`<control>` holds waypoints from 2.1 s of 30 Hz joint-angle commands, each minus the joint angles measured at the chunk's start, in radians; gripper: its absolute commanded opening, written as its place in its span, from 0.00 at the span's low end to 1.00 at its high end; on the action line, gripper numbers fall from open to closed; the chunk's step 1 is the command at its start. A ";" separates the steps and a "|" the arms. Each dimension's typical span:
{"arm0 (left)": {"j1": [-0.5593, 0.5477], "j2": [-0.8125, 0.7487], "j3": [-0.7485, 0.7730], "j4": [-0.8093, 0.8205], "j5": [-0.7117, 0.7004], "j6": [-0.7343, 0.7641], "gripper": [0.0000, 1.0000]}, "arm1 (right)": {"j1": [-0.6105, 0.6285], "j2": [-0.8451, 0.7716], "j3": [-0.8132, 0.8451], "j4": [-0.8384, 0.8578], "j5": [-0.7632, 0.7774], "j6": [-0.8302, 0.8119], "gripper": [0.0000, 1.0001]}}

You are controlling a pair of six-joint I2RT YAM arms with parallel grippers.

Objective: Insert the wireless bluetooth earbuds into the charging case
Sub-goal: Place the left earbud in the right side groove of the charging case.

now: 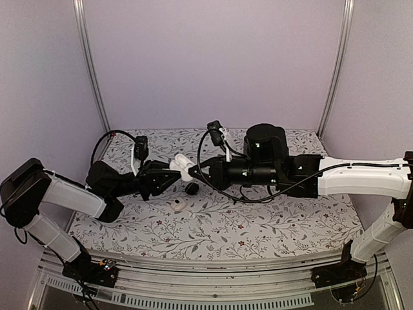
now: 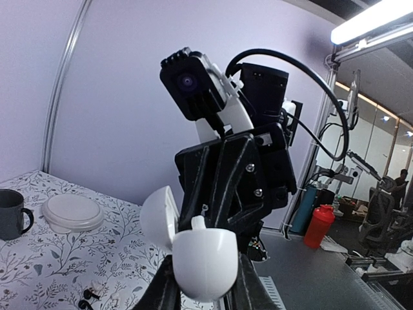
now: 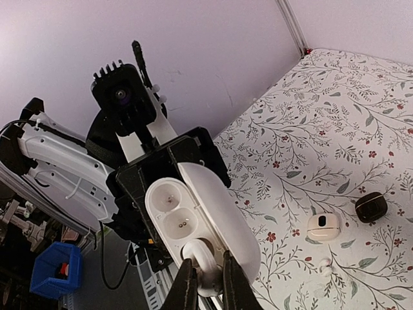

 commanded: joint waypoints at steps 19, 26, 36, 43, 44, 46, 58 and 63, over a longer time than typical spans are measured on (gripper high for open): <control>-0.034 -0.056 0.027 0.297 -0.089 0.010 0.00 | 0.009 0.106 0.242 -0.254 -0.002 -0.056 0.18; -0.034 -0.072 0.026 0.297 -0.130 0.024 0.00 | 0.009 0.137 0.319 -0.334 0.030 -0.058 0.23; -0.034 -0.071 0.035 0.297 -0.170 0.024 0.00 | 0.008 0.156 0.375 -0.403 0.075 -0.041 0.29; -0.034 -0.066 0.038 0.297 -0.168 0.018 0.00 | 0.008 0.161 0.396 -0.430 0.097 -0.030 0.33; -0.034 -0.066 0.037 0.297 -0.168 0.017 0.00 | 0.008 0.161 0.398 -0.435 0.099 -0.028 0.33; -0.034 -0.065 0.038 0.297 -0.169 0.017 0.00 | 0.008 0.159 0.397 -0.441 0.102 -0.028 0.33; -0.035 -0.066 0.057 0.297 -0.201 -0.006 0.00 | 0.018 0.165 0.393 -0.447 0.113 -0.098 0.35; -0.036 -0.064 0.065 0.297 -0.206 -0.020 0.00 | 0.024 0.183 0.419 -0.473 0.123 -0.124 0.36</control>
